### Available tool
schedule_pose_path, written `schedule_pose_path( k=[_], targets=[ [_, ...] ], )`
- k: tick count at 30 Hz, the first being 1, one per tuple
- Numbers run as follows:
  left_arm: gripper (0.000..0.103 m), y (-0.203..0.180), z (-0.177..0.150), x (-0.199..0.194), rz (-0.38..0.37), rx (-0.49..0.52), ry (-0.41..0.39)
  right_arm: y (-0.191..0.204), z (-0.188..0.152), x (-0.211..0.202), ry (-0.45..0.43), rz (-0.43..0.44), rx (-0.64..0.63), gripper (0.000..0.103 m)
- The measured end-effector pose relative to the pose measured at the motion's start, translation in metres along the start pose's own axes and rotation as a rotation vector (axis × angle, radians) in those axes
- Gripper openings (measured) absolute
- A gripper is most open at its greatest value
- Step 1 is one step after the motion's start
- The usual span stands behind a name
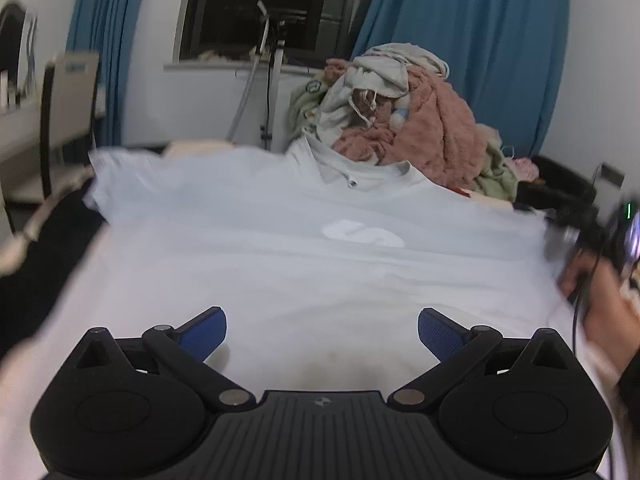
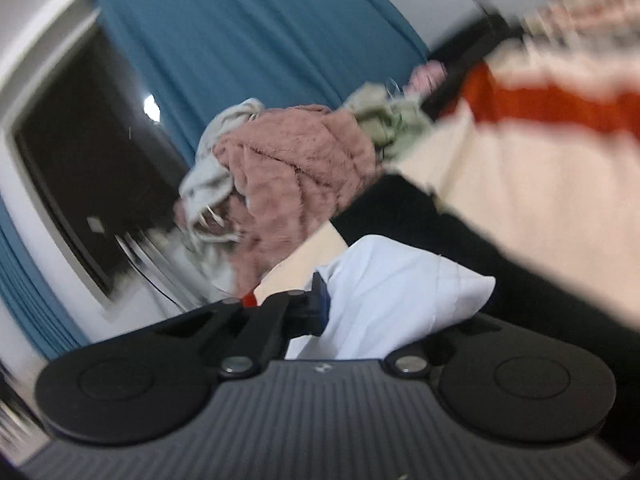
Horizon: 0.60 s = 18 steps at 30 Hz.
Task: Fold clothes
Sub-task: 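Grasp the T-shirt side with the right gripper and fold it toward the collar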
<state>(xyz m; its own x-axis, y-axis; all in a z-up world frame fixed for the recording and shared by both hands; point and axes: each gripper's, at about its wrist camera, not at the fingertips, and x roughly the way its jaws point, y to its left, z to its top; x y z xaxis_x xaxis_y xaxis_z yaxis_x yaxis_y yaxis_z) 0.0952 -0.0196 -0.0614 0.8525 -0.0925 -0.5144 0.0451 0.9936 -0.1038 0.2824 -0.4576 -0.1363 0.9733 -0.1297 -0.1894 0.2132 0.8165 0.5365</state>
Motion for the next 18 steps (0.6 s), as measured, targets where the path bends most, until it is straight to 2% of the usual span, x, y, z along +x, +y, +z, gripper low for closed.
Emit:
schedule_pose_path(
  k=[3, 5, 7, 10, 12, 18],
  targets=[
    [0.103, 0.007, 0.004, -0.022, 0.031, 0.045, -0.018, 0.054, 0.023, -0.014, -0.026, -0.039, -0.214, 0.005],
    [0.103, 0.018, 0.008, -0.035, 0.027, 0.041, -0.033, 0.09, 0.035, -0.023, -0.044, -0.048, -0.294, 0.005],
    [0.103, 0.032, 0.012, -0.048, 0.023, 0.012, -0.043, 0.129, 0.041, -0.033, -0.056, -0.05, -0.356, 0.005],
    [0.103, 0.057, 0.015, -0.066, 0.013, -0.044, -0.072, 0.192, 0.033, -0.044, -0.073, -0.027, -0.464, 0.005],
    [0.103, 0.076, 0.015, -0.075, 0.015, -0.094, -0.089, 0.238, 0.011, -0.042, -0.056, -0.013, -0.568, 0.005],
    [0.103, 0.12, 0.014, -0.063, 0.071, -0.219, -0.068, 0.307, -0.098, -0.009, 0.062, 0.032, -0.781, 0.005]
  ],
)
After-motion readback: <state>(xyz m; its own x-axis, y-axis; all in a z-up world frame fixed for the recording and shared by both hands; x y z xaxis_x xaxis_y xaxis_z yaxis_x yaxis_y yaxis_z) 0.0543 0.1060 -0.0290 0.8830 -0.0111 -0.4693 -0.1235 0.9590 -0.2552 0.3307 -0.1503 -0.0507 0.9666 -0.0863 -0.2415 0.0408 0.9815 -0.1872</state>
